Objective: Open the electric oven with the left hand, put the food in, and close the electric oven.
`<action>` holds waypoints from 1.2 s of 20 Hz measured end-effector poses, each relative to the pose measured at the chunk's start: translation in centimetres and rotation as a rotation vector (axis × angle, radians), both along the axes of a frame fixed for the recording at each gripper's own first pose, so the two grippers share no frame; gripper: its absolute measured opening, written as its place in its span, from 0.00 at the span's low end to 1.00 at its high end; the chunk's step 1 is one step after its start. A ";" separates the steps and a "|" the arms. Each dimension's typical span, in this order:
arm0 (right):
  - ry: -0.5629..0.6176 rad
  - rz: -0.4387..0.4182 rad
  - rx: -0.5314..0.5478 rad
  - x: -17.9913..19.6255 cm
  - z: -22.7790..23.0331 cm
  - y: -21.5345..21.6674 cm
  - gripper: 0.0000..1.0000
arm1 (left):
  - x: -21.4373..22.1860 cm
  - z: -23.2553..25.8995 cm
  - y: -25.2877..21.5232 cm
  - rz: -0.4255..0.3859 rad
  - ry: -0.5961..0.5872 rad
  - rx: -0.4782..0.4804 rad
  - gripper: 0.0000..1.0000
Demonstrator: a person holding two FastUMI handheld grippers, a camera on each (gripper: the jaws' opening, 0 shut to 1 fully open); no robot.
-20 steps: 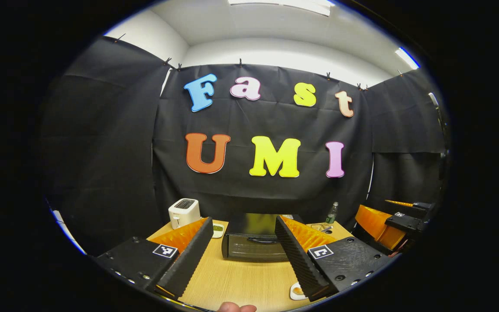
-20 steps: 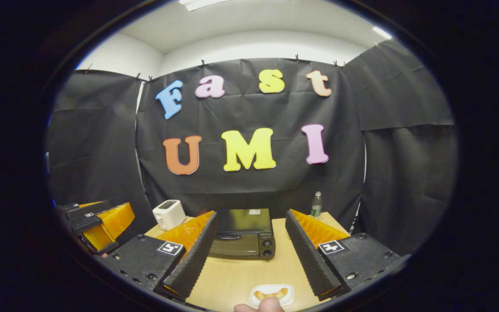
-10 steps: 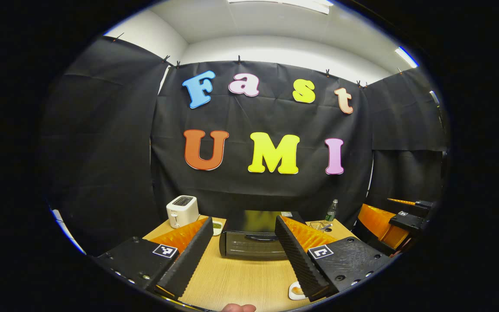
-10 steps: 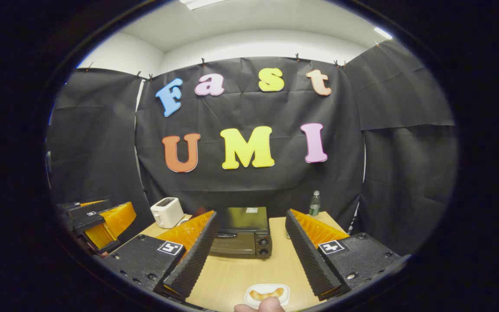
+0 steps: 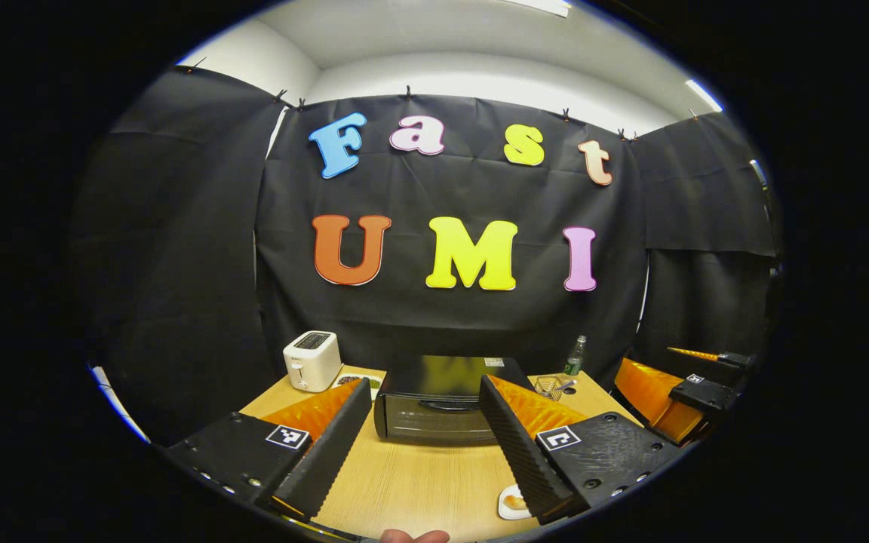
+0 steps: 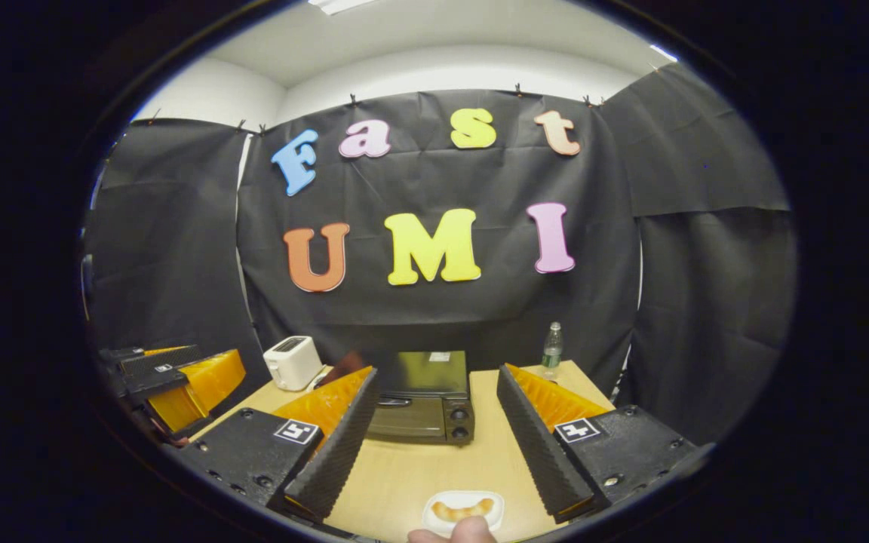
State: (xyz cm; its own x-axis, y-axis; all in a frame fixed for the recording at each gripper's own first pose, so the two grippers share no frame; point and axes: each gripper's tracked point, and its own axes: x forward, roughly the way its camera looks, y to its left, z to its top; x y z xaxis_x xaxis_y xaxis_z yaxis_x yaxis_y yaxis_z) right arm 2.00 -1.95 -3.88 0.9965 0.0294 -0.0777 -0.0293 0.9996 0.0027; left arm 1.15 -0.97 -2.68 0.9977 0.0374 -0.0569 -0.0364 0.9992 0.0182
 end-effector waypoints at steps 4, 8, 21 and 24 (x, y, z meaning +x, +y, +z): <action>-0.011 -0.024 0.006 0.8 0.3 -1.9 0.96 | 0.9 -0.2 -0.7 0.001 0.004 -0.019 0.94; 0.003 -0.042 0.022 1.8 -0.4 -3.2 0.96 | 2.5 -1.2 -1.5 -0.015 0.020 -0.022 0.94; 0.061 -0.105 0.013 5.9 -2.1 -10.1 0.96 | 14.6 -7.6 -3.5 -0.053 0.125 0.028 0.94; 0.076 -0.123 0.014 6.6 -2.6 -11.6 0.96 | 18.6 -9.6 -3.2 -0.056 0.158 0.030 0.94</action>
